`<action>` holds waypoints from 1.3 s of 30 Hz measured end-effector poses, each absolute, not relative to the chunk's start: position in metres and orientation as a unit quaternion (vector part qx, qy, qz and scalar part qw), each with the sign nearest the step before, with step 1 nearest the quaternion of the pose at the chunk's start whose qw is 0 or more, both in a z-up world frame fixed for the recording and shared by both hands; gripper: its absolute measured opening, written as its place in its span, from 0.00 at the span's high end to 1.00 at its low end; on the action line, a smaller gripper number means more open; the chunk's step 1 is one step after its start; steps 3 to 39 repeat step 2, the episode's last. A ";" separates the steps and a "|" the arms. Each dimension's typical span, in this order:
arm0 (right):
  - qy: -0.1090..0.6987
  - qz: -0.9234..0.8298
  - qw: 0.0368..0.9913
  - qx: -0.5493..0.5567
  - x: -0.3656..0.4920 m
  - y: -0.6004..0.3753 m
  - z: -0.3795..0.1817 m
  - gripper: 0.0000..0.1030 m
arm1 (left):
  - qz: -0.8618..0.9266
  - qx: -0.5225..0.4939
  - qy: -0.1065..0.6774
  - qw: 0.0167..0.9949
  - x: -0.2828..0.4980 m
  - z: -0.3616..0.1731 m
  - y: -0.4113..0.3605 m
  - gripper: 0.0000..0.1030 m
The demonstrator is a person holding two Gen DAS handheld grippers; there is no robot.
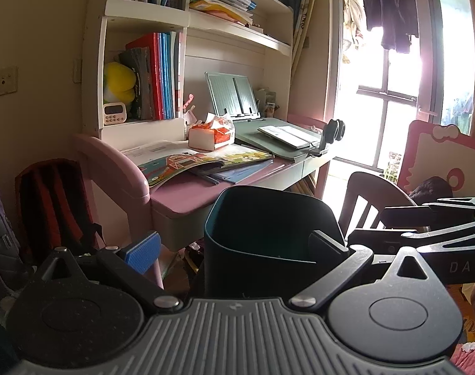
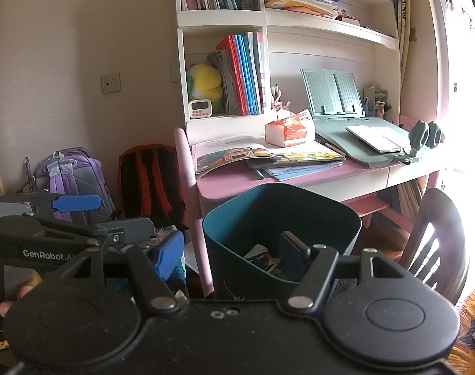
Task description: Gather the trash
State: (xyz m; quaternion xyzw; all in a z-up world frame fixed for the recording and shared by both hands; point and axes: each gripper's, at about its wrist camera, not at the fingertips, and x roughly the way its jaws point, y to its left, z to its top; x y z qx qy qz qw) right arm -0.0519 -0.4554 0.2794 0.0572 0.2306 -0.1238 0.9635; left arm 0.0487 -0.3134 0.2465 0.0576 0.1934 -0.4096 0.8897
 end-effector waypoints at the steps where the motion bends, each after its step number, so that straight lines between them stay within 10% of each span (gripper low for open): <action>1: 0.231 -0.123 0.963 0.058 -0.052 -0.455 0.279 0.34 | -0.408 0.057 0.194 0.890 0.049 0.247 -0.313 0.01; 39: 0.232 -0.121 0.963 0.057 -0.051 -0.455 0.278 0.34 | -0.407 0.058 0.195 0.891 0.049 0.246 -0.313 0.01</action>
